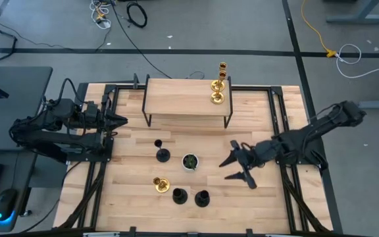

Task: Pick & Place candle stick holders
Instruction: Put the right black candle holder on the shelf

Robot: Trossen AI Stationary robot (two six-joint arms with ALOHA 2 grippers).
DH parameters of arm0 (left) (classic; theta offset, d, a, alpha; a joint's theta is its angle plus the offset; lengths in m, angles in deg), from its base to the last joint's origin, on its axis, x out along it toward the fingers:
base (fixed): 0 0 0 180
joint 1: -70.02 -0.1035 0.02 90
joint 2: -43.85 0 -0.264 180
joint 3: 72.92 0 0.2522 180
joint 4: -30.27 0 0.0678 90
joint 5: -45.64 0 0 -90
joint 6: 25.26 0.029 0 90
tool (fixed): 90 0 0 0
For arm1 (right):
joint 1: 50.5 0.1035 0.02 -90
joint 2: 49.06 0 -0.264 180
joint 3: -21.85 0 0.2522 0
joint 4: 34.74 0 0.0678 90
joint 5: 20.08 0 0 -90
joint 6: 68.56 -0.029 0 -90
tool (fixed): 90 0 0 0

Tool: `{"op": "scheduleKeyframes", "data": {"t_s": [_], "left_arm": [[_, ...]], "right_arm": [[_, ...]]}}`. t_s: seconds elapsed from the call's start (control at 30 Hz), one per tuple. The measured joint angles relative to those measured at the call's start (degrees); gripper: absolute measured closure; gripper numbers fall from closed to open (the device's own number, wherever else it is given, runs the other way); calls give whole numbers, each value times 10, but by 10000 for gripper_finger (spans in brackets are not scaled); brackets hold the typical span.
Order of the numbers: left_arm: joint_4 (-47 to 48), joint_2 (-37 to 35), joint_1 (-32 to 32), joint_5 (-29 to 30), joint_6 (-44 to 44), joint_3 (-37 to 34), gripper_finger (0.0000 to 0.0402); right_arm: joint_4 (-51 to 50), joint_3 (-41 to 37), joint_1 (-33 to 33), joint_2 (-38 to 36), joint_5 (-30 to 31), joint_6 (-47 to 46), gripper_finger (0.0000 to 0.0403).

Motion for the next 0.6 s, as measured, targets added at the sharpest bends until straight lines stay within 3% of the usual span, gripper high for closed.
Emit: {"op": "scheduleKeyframes", "data": {"t_s": [0.6], "left_arm": [[0,0,0,0,0,0,367]], "right_arm": [[151,0,131,164,196,-61,170]]}}
